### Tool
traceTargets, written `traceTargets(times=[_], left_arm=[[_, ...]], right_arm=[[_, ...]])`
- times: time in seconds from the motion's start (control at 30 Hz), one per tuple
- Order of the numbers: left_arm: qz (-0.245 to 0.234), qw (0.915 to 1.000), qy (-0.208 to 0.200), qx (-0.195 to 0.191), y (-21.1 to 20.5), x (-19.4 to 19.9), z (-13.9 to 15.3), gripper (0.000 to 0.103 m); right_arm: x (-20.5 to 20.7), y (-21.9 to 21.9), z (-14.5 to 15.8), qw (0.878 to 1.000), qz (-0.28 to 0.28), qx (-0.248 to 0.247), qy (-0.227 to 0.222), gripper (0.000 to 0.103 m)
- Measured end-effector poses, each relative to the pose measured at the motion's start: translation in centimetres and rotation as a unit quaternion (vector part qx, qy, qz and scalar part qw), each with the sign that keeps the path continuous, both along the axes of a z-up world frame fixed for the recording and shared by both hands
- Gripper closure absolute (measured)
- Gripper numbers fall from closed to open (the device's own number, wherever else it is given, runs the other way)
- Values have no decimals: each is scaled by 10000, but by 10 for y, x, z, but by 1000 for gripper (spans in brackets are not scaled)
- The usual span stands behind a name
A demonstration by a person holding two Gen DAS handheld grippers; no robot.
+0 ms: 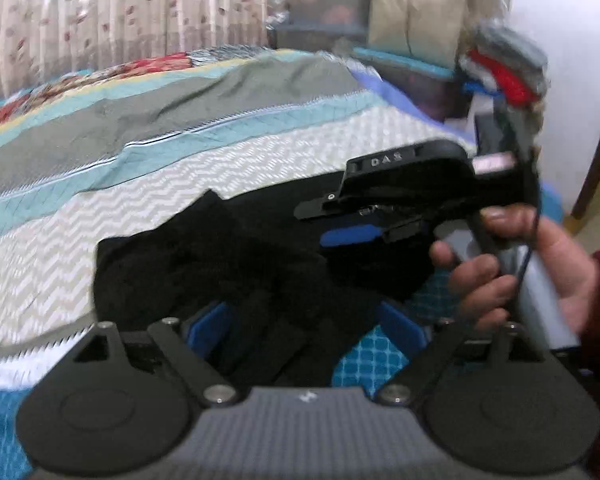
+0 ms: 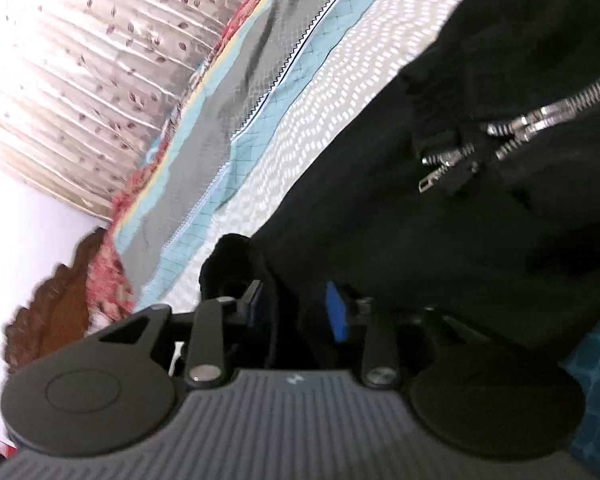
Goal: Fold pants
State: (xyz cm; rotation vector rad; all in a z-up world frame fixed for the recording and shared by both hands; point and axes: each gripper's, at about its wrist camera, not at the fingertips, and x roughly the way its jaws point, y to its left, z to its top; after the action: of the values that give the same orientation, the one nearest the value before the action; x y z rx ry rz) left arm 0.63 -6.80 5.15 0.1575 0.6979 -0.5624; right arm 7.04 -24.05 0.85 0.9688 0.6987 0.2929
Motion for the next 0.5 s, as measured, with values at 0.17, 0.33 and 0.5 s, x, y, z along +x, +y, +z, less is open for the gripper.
traceTargets(times=[0.17, 0.33, 0.5], left_arm=[[1262, 9888, 436, -674, 69, 8, 7, 20], [2216, 9617, 1041, -1235, 118, 29, -3, 48], [2380, 9586, 1047, -1162, 111, 48, -10, 55]], right_arm=[[2, 4, 3, 9979, 560, 237, -223, 20], [32, 60, 11, 9897, 1151, -852, -96, 82], [-3, 71, 48, 9732, 634, -1636, -1487, 83]])
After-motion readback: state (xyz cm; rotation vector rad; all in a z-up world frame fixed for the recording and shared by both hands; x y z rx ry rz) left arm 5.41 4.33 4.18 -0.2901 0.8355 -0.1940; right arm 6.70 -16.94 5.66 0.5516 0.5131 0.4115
